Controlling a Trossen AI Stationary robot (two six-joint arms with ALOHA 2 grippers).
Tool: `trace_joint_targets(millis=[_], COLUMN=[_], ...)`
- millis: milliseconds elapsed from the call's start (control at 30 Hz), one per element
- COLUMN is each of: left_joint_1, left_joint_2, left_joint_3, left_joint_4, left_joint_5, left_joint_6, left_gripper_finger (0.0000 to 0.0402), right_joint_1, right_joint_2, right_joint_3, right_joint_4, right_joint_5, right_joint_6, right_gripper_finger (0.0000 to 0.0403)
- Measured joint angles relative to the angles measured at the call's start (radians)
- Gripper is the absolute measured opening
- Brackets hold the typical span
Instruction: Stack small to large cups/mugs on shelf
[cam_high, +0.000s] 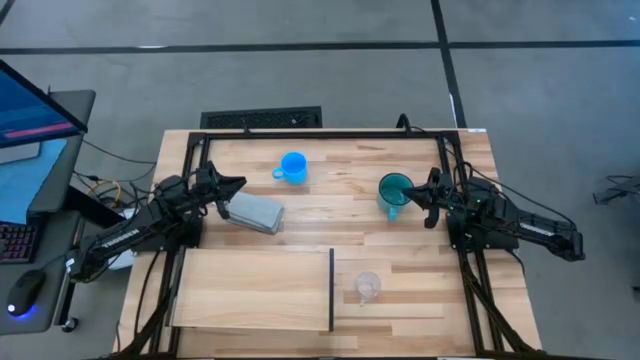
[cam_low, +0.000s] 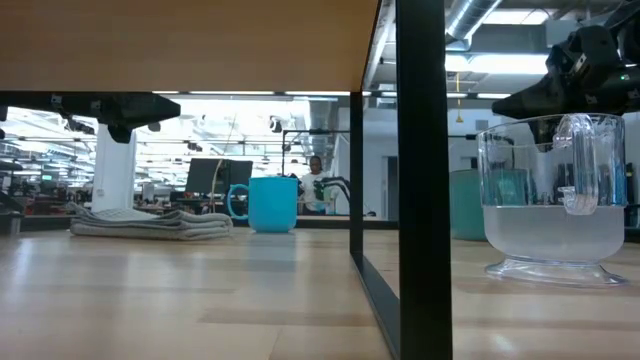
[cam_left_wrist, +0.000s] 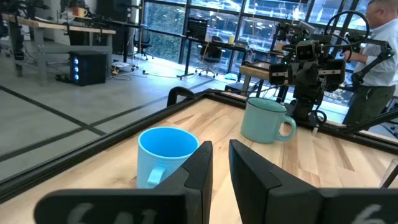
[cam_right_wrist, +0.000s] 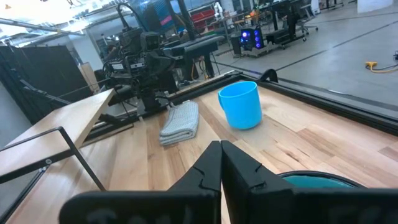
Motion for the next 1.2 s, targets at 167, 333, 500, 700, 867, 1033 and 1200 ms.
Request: trace_joint_targets(millis=[167, 333, 500, 700, 867, 1033, 1200], left_joint_1=[0.0, 0.0, 0.0, 0.0, 0.0, 0.0, 0.0], left_joint_2=[0.0, 0.0, 0.0, 0.0, 0.0, 0.0, 0.0], left_joint_3=[0.0, 0.0, 0.0, 0.0, 0.0, 0.0, 0.0], left_joint_4=[0.0, 0.0, 0.0, 0.0, 0.0, 0.0, 0.0], left_joint_5=[0.0, -0.047, -0.086, -0.088, -0.091, -0.091, -0.091], left_joint_6=[0.0, 0.0, 0.0, 0.0, 0.0, 0.0, 0.0], left_gripper_finger=[0.0043, 0.0043, 0.0043, 0.0043, 0.0043, 0.0043, 0.0043], right_joint_1=[0.0, 0.0, 0.0, -0.003, -0.003, -0.003, -0.003], right_joint_2=[0.0, 0.0, 0.0, 0.0, 0.0, 0.0, 0.0], right_joint_3=[0.0, 0.0, 0.0, 0.0, 0.0, 0.0, 0.0], right_joint_4=[0.0, 0.0, 0.0, 0.0, 0.0, 0.0, 0.0], right_joint_5=[0.0, 0.0, 0.0, 0.006, 0.006, 0.008, 0.009], right_joint_6=[0.0, 0.0, 0.0, 0.008, 0.01, 0.009, 0.009], right_gripper_finger=[0.0027, 0.0029, 0.0028, 0.0032, 0.005, 0.0077, 0.011])
